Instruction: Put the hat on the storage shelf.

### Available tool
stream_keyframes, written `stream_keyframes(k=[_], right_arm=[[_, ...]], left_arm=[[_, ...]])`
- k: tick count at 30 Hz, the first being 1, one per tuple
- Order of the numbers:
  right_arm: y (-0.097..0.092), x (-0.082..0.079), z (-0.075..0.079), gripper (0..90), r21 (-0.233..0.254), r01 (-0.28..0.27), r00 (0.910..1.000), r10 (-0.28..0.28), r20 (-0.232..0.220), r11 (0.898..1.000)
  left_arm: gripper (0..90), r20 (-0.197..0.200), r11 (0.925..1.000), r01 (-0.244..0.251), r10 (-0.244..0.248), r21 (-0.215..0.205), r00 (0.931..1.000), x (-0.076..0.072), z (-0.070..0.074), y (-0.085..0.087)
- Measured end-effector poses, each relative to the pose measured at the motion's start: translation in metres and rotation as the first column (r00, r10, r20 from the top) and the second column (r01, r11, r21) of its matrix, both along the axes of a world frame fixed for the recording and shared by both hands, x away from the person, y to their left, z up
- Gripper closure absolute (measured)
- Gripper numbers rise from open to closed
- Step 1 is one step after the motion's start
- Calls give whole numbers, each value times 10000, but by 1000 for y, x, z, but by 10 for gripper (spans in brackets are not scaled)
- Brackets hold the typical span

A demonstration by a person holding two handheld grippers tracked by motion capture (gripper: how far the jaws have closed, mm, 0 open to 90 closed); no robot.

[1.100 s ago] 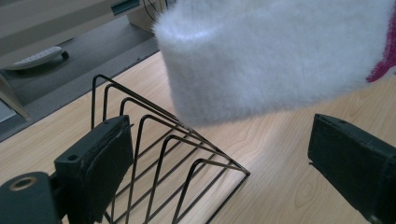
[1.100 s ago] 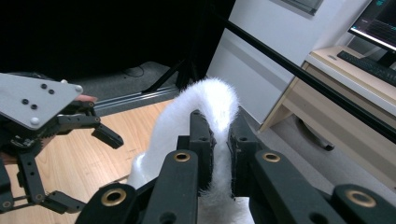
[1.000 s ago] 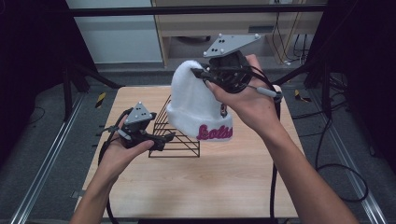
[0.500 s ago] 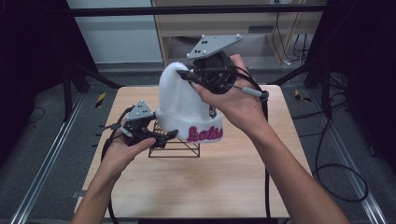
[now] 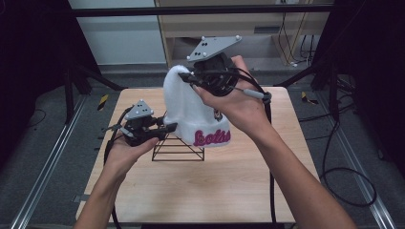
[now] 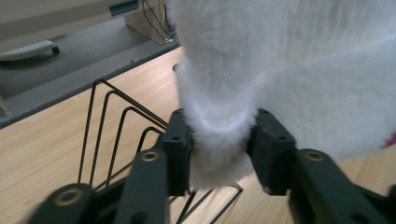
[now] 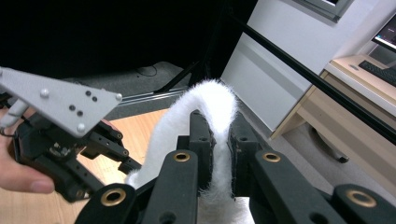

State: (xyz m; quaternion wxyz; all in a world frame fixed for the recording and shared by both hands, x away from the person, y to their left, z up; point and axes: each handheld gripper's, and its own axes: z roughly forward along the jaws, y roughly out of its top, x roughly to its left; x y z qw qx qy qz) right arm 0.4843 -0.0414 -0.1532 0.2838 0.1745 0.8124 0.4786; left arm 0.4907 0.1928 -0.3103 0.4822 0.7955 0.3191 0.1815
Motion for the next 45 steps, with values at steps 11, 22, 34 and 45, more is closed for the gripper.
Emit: stream_keyframes(k=[11,22,34,45], right_arm=[[-6,17,-3,833,166,58,10000,-57,-64,9998],[-9,36,-10,832,361,194,9997,-188,-181,9992],[-8,54,-19,832,469,362,9989,-347,-326,9982],[-2,65,-26,833,593,334,9988,-313,-365,9977]], left_arm=[[727,310,9981,-607,609,-75,9977,6,10,9],[733,603,9941,-1064,1051,195,9926,14,20,16],[736,645,9917,-1282,1272,106,9898,22,19,19],[741,684,9900,-1400,1384,194,9880,24,18,22]])
